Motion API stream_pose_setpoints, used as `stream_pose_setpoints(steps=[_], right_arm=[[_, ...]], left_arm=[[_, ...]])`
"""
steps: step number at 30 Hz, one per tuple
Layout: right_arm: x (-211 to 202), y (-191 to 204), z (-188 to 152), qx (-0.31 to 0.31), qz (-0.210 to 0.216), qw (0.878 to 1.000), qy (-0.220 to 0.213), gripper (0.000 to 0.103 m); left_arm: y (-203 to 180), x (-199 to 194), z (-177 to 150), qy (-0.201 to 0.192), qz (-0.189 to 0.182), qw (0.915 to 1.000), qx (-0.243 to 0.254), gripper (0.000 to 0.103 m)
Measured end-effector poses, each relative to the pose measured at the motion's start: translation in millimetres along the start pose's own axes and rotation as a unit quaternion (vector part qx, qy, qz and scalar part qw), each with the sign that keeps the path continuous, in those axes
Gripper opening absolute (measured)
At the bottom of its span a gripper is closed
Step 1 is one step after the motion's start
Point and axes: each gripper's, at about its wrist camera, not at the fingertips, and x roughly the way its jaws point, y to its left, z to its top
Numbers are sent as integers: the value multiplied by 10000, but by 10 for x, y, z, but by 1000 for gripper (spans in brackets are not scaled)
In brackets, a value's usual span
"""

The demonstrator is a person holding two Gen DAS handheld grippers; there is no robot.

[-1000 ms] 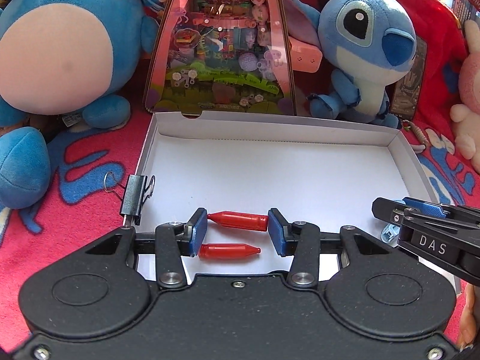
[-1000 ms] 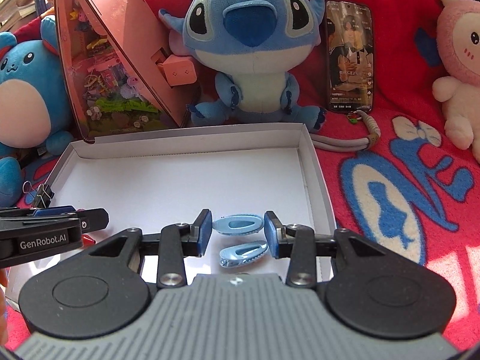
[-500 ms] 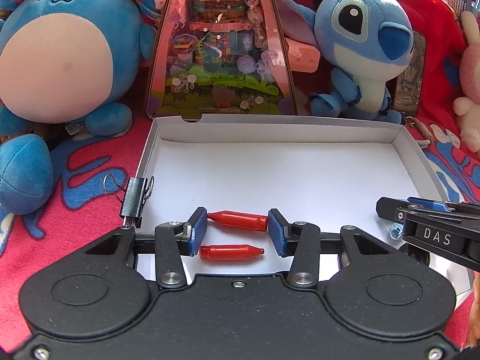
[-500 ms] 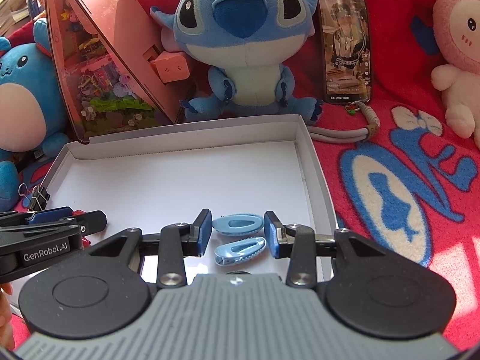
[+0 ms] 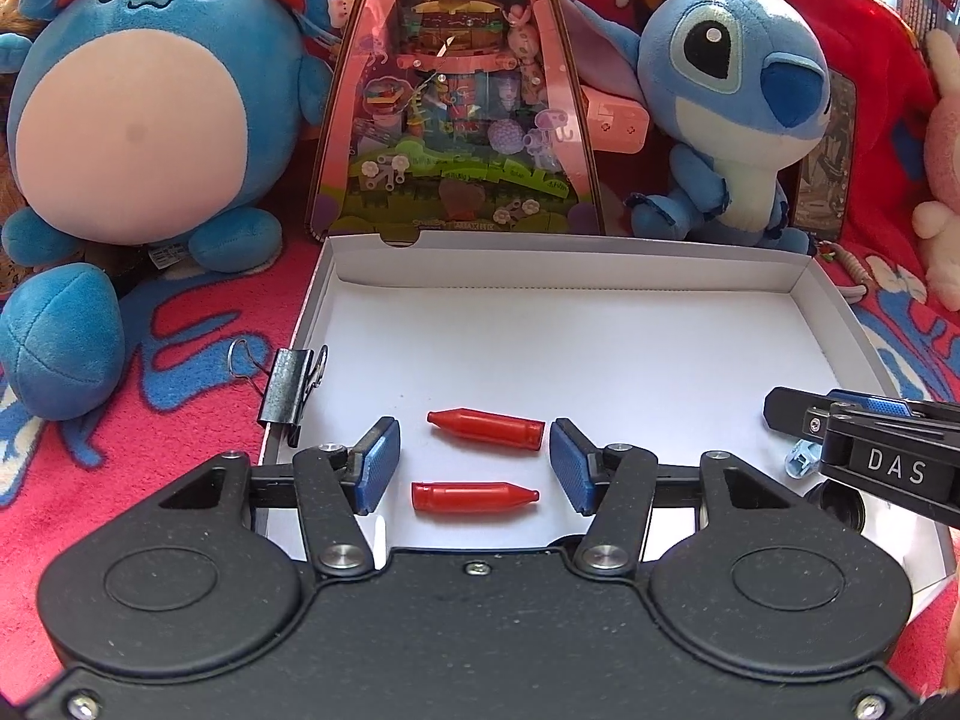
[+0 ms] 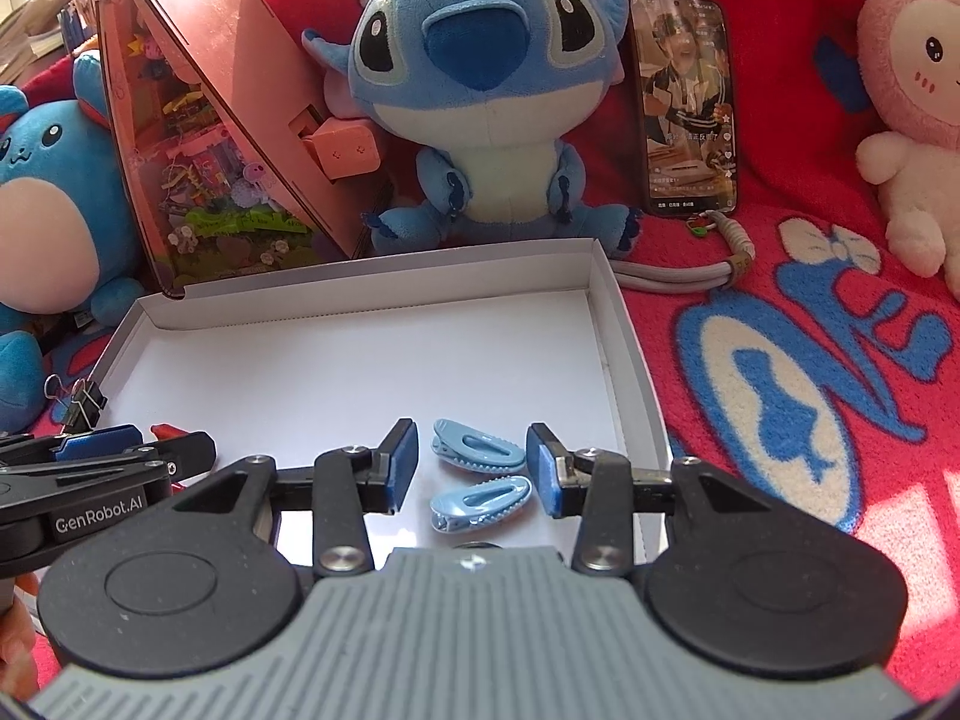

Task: Organize rigid objects
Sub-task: 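Open the left gripper on the red crayon while the right releases the blue clip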

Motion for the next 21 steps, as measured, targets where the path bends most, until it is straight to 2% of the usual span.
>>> stream_pose_setpoints(steps=[2, 8, 21], right_arm=[[-32, 3, -12, -26, 32, 10000, -46, 58], [-177, 10, -67, -164, 31, 9995, -255, 66], [-624, 7, -277, -421, 53, 9956, -840, 83]], left_arm=[[2, -52, -15, -80, 1, 10000, 28, 66], [4, -268, -75, -305, -7, 9994, 151, 73], [-1, -755, -357, -669, -158, 9969, 380, 76]])
